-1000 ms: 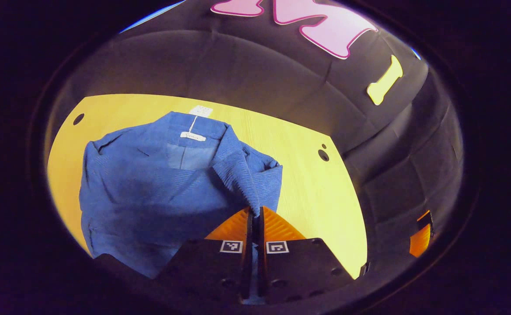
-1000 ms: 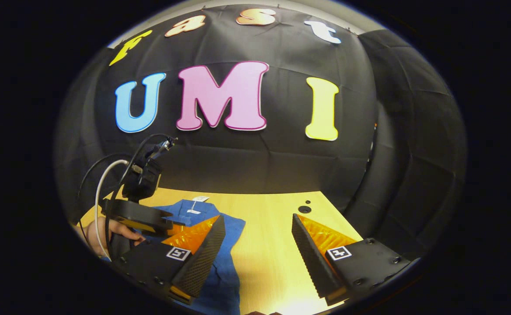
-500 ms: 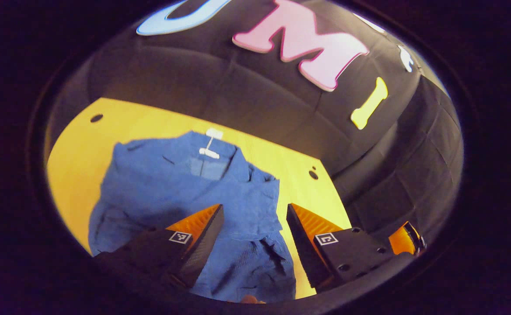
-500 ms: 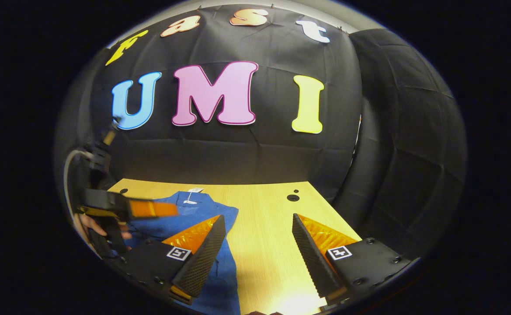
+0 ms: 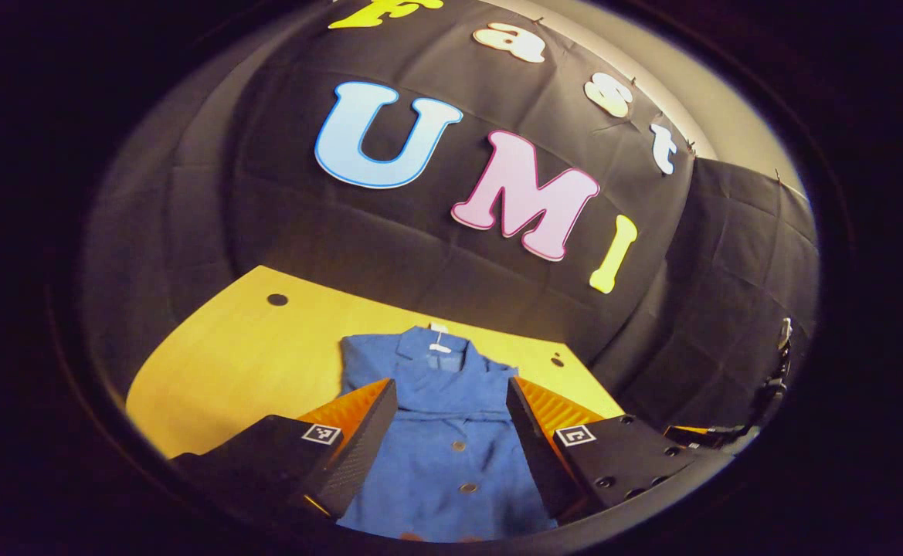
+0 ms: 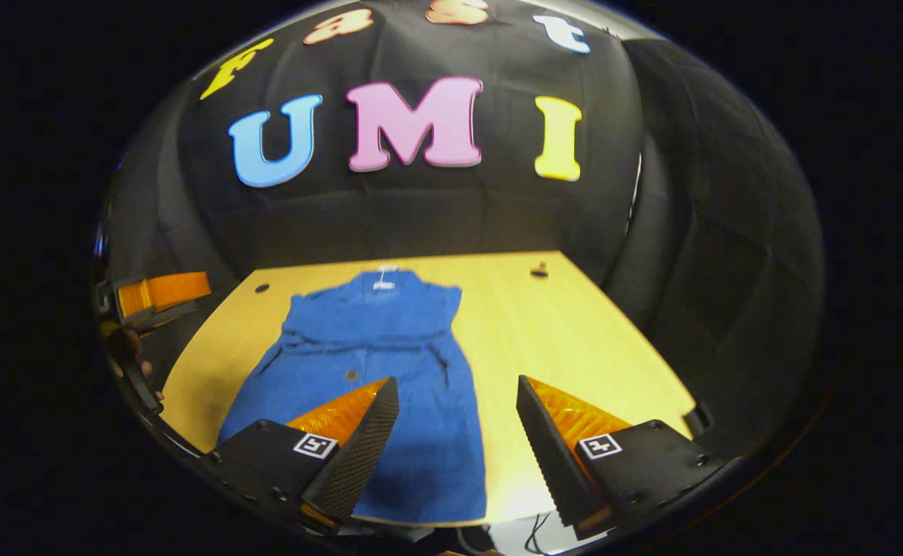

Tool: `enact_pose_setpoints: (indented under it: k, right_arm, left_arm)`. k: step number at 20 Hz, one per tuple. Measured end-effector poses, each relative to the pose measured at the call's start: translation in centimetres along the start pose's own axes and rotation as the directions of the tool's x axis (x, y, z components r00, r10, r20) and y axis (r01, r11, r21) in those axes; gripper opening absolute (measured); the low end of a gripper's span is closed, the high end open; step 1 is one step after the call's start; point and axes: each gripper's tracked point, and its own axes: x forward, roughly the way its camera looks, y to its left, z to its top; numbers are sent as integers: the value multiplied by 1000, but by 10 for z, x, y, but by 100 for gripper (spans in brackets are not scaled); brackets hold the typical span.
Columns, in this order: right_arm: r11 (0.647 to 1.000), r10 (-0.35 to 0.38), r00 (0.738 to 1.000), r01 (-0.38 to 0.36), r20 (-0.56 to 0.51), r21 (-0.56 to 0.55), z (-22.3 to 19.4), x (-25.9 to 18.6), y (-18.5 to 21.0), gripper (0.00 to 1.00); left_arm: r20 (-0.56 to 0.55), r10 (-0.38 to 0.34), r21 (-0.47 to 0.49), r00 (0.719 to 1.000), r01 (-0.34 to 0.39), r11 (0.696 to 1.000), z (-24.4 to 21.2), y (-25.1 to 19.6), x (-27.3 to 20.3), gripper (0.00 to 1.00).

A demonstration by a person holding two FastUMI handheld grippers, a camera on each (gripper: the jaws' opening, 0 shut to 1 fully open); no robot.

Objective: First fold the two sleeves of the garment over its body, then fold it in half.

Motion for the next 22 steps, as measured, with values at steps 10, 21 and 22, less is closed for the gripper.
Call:
enact_pose_setpoints:
  k: [10, 21, 22]
  right_arm:
    - [993, -72, 903, 103, -424, 50, -183, 20, -10, 99]
    - [994, -81, 844, 104, -531, 13, -219, 35, -10, 94]
    - [993, -89, 848, 116, -522, 19, -216, 37, -15, 99]
  left_arm:
    - [-489, 140, 41, 861, -137, 990, -210, 95, -68, 82]
    - [-598, 151, 81, 787, -128, 988, -233, 94, -72, 77]
    - [-597, 164, 93, 785, -136, 986, -234, 96, -73, 77]
